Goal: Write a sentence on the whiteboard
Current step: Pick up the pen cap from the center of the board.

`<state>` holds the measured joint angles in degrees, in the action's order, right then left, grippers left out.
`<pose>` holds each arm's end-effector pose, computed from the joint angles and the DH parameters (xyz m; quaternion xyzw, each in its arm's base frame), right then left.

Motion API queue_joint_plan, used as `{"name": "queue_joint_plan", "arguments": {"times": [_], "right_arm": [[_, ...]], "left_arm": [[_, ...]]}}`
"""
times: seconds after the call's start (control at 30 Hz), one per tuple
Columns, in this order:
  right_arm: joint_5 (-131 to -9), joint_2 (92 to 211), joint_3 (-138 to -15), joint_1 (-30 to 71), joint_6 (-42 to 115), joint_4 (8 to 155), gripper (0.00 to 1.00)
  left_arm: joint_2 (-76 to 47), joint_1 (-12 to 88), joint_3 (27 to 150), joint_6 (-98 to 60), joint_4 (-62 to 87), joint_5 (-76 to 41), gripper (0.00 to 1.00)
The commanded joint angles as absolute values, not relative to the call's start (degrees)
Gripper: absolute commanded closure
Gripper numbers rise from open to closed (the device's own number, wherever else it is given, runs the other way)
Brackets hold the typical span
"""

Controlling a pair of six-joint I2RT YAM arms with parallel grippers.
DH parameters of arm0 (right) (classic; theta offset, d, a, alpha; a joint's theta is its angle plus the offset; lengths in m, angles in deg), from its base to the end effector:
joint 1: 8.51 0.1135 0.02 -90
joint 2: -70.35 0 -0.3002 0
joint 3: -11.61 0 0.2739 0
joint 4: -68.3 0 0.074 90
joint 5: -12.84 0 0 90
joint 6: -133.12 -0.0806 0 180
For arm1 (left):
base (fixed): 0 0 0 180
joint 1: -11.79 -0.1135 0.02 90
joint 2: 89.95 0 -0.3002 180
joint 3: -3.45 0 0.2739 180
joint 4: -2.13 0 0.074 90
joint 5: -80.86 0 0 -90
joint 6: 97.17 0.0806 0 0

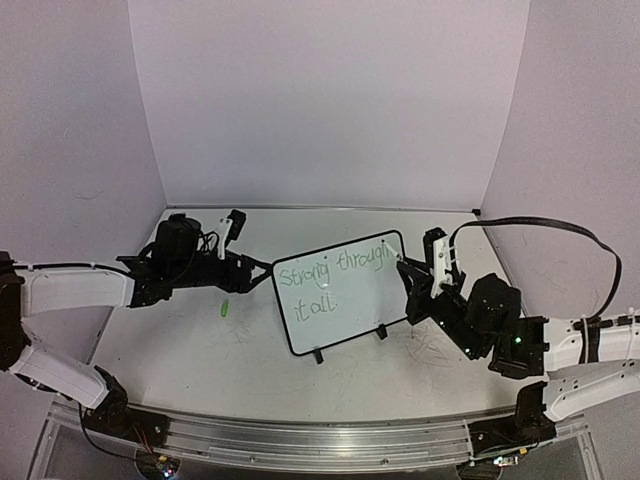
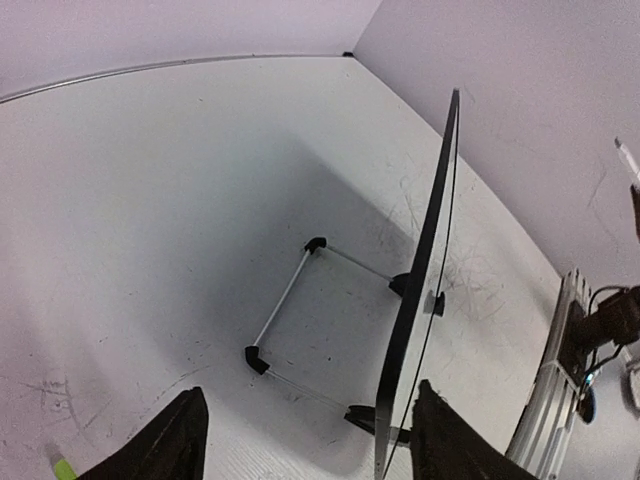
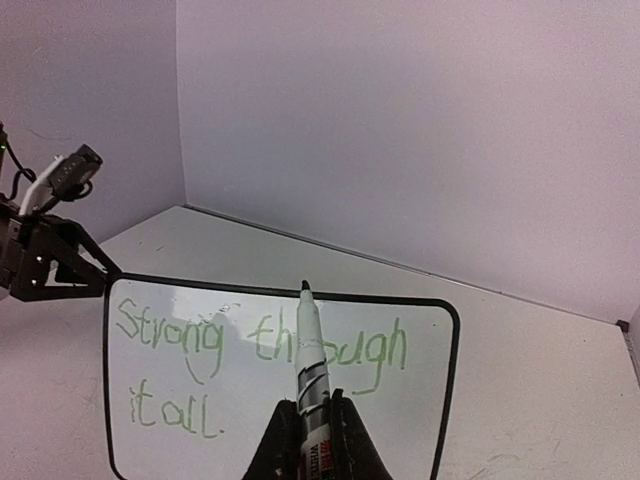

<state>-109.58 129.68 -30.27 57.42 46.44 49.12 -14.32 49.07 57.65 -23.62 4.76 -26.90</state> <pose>0.1496 0.2290 0.2939 -0.2151 0.6641 0.1920 0.6898 0.2541 -0.2244 0.2428 0.2325 0.8001 -0.3585 0.4211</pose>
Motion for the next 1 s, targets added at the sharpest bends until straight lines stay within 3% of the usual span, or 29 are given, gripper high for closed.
{"name": "queue_joint_plan", "arguments": {"times": [0.0,0.3,0.6,0.97], "right_arm": [[-116.7,127.8,-27.1,57.3,49.0,40.5,1.00],[-120.5,119.6,-19.6,55.7,46.4,38.3,1.00],[-115.7,119.4,-20.1,55.2,45.6,39.3,1.00],[-114.5,120.4,-20.5,55.2,45.5,40.1,1.00]], "left_arm": [[-22.7,48.6,59.4,-26.9,11.2,-20.2,0.24],[-30.8,47.9,54.9,-42.1,26.0,-4.7,0.15],[-8.5,46.9,64.4,-42.6,36.4,-5.8,0.40],[7.3,46.7,72.5,-38.5,37.9,1.8,0.50]]}}
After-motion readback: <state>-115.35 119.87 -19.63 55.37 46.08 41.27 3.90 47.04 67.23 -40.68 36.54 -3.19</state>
